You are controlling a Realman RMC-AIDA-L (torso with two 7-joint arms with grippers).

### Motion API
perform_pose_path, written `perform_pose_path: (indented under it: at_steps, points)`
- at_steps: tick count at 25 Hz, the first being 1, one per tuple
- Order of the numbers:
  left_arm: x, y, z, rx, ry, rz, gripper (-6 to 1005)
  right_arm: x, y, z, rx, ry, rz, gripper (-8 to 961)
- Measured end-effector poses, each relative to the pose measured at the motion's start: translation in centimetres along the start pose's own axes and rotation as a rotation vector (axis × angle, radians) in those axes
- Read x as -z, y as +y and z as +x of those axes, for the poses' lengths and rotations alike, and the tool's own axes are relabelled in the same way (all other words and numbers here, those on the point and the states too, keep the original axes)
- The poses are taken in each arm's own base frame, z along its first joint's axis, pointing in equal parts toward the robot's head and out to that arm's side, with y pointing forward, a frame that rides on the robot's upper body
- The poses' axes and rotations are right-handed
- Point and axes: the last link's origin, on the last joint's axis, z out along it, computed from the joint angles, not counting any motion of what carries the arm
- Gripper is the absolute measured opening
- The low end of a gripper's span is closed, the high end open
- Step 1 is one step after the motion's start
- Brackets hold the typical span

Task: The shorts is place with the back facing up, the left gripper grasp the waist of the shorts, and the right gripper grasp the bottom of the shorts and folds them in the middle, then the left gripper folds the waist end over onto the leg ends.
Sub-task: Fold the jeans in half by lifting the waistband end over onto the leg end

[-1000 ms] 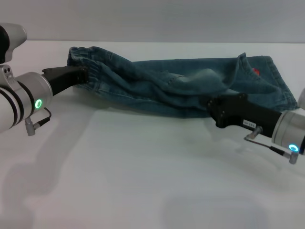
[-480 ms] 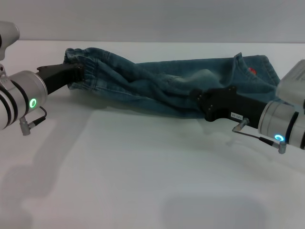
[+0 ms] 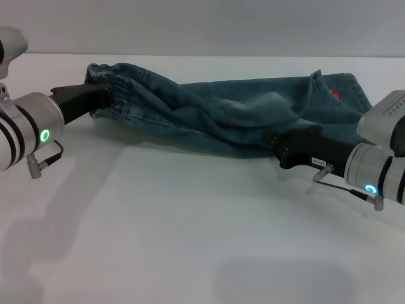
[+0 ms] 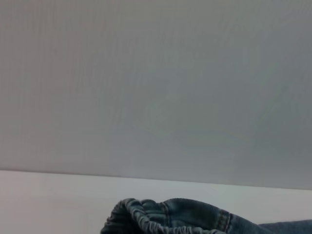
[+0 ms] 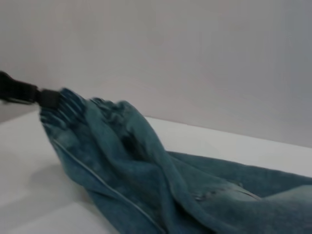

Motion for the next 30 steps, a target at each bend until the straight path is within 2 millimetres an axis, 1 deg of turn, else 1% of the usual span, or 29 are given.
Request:
perform_pose_path:
  at_steps: [8, 12, 19, 22, 24, 25, 26, 30]
  points:
    - [0.1, 0.0, -0.1, 0.007, 0.000, 0.000, 33, -0.6, -2.1, -1.0, 0.029, 0.024, 0.117, -1]
    - [0.2, -0.1, -0.1, 0.010, 0.000, 0.001, 33, -0.2, -3.6, -1.6, 0.035, 0.005, 0.184, 1]
    - [0.2, -0.1, -0.2, 0.009, -0.002, 0.002, 33, 0.2, -6.2, -2.8, 0.105, -0.002, 0.288, 5]
    - [0.2, -0.1, -0.1, 0.007, -0.003, 0.001, 33, 0.3, -5.9, -2.6, 0.103, -0.010, 0.269, 6]
    - [0.2, -0.1, -0.1, 0.006, -0.002, 0.001, 33, 0.5, -5.1, -1.8, 0.089, -0.012, 0.244, 7]
    - [0.2, -0.1, 0.0, 0.005, 0.001, -0.001, 33, 0.8, -4.2, -0.6, 0.064, -0.014, 0.214, 8]
    - [0.2, -0.1, 0.0, 0.005, 0.001, -0.001, 33, 0.8, -4.2, -0.6, 0.064, -0.014, 0.214, 8]
    - [0.1, -0.1, -0.1, 0.004, -0.004, 0.001, 33, 1.4, -2.7, 0.8, 0.006, -0.037, 0.162, 11]
